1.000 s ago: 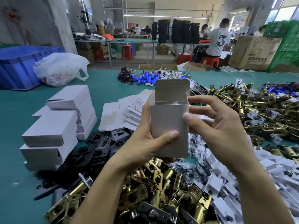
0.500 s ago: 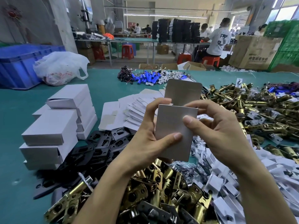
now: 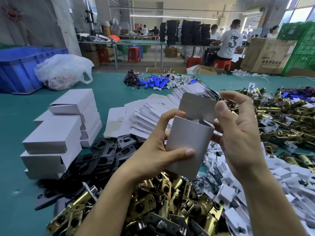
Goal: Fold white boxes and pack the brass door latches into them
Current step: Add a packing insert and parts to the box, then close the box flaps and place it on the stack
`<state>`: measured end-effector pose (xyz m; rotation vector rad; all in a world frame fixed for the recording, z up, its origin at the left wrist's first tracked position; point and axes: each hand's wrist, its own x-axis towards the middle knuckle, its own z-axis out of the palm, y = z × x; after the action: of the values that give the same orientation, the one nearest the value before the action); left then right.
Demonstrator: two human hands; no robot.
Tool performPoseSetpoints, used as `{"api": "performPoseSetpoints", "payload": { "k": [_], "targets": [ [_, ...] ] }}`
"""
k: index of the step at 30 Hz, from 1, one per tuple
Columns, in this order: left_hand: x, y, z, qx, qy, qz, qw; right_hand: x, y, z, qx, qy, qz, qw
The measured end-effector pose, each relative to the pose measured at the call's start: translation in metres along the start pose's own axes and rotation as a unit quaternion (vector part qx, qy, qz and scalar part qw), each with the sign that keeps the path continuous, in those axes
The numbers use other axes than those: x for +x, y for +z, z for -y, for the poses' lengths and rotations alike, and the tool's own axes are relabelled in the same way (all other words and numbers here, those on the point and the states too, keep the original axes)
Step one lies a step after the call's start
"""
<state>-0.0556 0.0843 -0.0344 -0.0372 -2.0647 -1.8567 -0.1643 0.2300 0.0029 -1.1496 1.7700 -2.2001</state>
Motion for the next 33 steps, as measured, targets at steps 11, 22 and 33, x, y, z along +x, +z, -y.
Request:
{"api": "performPoseSetpoints", "payload": {
  "k": [11, 22, 33],
  "targets": [
    [-0.003, 0.003, -0.001, -0.006, 0.010, -0.018, 1.000, -0.003, -0.001, 0.008, 0.041, 0.055, 0.048, 0.996],
    [-0.002, 0.001, -0.002, -0.003, 0.017, -0.010, 1.000, -0.003, 0.000, 0.007, -0.011, 0.061, 0.021, 0.998],
    [-0.003, 0.002, -0.002, 0.011, 0.015, -0.001, 1.000, -0.002, -0.002, 0.014, 0.031, 0.097, -0.008, 0.995]
  ]
}}
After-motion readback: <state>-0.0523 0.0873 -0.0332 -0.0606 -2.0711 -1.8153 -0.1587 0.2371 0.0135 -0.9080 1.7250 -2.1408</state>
